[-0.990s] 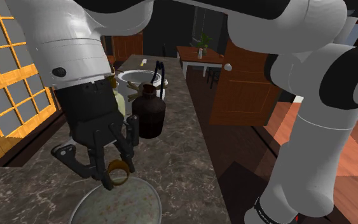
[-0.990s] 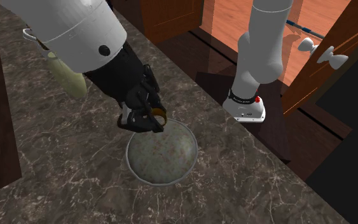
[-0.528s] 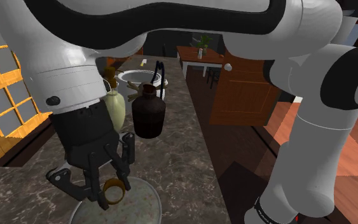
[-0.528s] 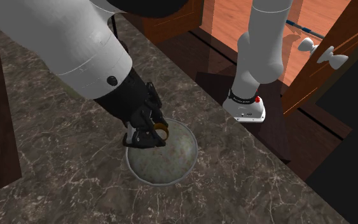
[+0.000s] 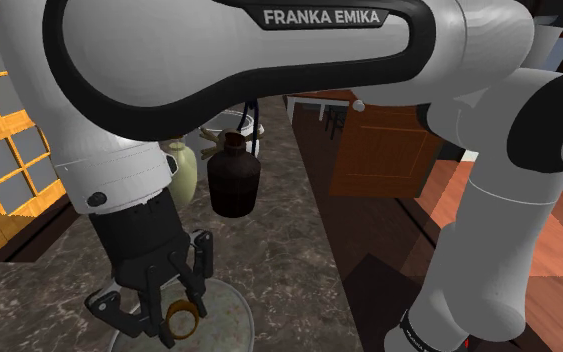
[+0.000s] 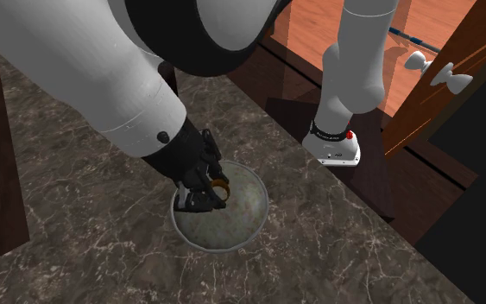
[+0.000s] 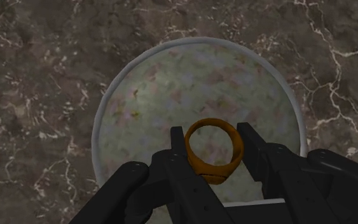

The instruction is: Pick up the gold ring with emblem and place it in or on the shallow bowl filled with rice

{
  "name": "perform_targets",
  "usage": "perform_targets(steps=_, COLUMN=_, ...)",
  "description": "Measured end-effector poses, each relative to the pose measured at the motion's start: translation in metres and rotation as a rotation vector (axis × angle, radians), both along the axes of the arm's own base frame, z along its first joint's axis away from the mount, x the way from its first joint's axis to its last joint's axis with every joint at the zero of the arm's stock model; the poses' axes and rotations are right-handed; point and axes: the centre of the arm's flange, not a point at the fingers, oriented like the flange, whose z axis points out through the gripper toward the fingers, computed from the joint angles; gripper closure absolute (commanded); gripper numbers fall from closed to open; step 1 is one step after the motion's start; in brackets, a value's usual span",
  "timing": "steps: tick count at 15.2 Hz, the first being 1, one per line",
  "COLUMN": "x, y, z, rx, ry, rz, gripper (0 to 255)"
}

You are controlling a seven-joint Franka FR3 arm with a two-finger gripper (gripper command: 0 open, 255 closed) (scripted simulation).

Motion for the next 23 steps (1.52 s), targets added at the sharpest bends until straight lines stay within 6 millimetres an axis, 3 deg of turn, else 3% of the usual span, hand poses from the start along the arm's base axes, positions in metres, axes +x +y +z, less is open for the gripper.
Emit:
perform_targets(steps=5, x=0.0, y=0.0, z=-0.002, rx=0.0, ry=0.0, rz=0.0, gripper=255)
perform_targets(steps=6, x=0.0, y=0.0, z=-0.002, rx=0.0, ry=0.0, rz=0.0, gripper=0)
perform_targets(steps=12, x=0.0, y=0.0, z=-0.002, rx=0.0, ry=0.0, rz=0.0, gripper=0)
perform_targets(steps=17, x=0.016, y=0.003, z=0.041, rx=0.001, ry=-0.001, rz=0.0, gripper=0)
perform_targets(steps=23, x=0.019, y=0.003, z=0.044, rx=0.0, ry=0.0, rz=0.0, gripper=0)
